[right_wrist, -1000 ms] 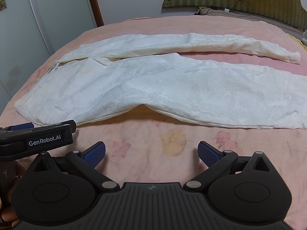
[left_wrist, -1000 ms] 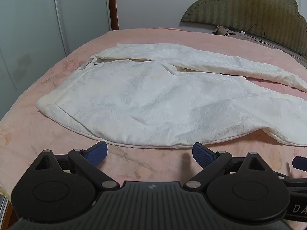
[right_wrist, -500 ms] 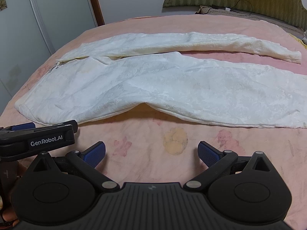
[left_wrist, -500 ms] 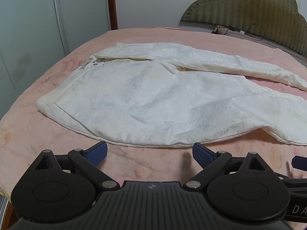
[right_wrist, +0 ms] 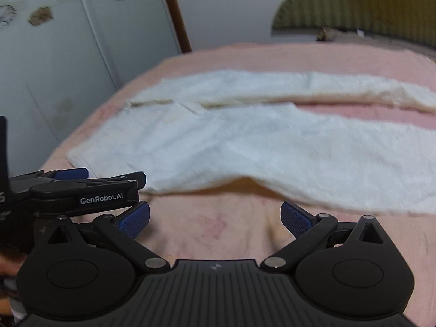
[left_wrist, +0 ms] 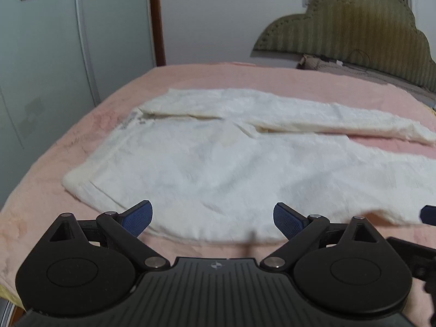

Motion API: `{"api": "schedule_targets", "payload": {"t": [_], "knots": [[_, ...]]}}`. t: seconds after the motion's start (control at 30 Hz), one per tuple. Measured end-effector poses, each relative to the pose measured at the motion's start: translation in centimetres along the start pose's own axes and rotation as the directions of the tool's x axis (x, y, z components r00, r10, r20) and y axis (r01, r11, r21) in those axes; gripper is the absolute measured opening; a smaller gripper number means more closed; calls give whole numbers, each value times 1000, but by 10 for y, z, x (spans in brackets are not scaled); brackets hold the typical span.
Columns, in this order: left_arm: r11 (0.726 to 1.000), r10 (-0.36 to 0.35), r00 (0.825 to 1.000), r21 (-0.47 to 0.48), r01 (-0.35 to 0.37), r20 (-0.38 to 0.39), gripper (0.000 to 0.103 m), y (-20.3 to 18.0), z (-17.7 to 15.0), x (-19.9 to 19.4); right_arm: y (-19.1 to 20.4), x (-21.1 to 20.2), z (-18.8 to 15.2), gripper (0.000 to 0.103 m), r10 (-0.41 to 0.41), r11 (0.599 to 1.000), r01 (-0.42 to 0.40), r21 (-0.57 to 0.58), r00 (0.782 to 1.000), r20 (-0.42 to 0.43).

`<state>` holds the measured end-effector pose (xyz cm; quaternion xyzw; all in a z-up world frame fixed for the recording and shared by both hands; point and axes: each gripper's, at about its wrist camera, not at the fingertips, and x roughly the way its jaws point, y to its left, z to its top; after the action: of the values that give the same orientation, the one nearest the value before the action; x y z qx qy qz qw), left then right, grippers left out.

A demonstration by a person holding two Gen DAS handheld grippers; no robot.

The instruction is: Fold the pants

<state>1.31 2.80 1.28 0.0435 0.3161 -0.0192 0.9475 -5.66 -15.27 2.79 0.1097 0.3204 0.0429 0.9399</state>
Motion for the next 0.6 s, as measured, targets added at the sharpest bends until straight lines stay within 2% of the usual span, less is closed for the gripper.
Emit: {"api": "schedule_targets", "payload": {"t": [0.1,0.23,0.37,0.43,0.5,0.6], "knots": [[998,24,1000,-50,-23,13,98,11,19,13,-7,5,11,103,3,997,2,-83,998,65],[993,58,998,-107,-56,15,98,21,41,40,-17,31,39,103,-29,985,34,-169,999,33],[986,107,994,-128,-105,3,98,23,59,74,-34,60,78,103,28,984,-18,-177,998,52],[984,123,992,-130,-123,-3,98,22,68,92,-46,92,102,103,87,981,-89,-174,996,-18],[982,153,988,-115,-151,9,98,19,73,108,-54,125,124,103,110,980,-120,-157,992,-68],[978,198,980,-77,-196,15,98,15,74,131,-56,157,156,103,154,965,-145,-220,988,21]]}}
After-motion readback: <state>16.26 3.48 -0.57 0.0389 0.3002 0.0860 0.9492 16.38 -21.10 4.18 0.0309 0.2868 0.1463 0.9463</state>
